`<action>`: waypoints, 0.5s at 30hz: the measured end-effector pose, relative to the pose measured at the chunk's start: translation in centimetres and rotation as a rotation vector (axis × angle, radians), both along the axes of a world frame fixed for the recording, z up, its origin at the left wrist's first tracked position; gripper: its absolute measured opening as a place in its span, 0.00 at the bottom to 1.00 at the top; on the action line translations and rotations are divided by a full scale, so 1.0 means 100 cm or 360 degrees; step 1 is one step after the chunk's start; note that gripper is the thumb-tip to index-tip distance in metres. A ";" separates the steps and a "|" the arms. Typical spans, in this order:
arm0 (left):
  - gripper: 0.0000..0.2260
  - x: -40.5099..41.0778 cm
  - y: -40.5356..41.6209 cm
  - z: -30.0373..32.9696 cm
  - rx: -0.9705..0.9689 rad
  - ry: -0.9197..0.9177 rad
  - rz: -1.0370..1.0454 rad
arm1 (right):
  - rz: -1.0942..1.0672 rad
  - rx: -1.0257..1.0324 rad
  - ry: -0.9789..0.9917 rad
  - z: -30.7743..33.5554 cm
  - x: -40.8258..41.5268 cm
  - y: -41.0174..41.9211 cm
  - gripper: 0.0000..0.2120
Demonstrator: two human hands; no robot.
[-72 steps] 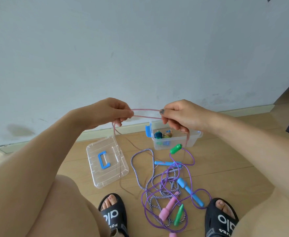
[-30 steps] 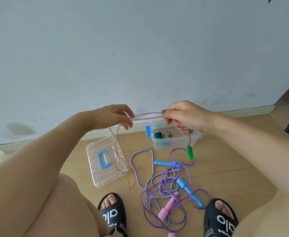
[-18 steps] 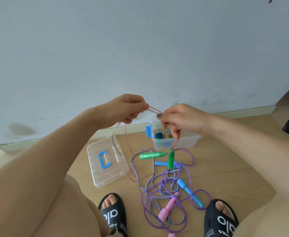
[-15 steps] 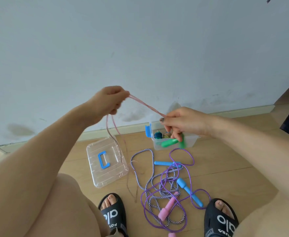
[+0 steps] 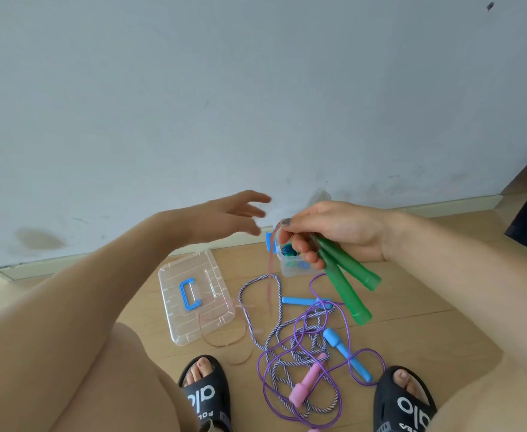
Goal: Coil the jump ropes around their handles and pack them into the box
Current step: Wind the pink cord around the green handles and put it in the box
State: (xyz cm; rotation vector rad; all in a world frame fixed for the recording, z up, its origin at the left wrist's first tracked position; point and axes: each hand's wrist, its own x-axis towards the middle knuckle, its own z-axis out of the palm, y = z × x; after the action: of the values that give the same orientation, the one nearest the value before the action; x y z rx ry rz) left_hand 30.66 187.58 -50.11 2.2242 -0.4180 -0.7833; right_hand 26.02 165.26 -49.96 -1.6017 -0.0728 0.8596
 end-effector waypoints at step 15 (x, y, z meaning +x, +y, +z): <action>0.14 0.008 -0.001 0.006 -0.0252 -0.0409 0.0025 | 0.0054 0.0147 0.0208 0.015 -0.002 -0.010 0.10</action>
State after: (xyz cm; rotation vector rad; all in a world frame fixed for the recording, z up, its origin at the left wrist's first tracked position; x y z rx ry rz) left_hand 31.49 187.44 -49.48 2.1811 -0.5657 -0.4400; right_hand 25.80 164.29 -48.47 -1.4587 -0.0465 0.9718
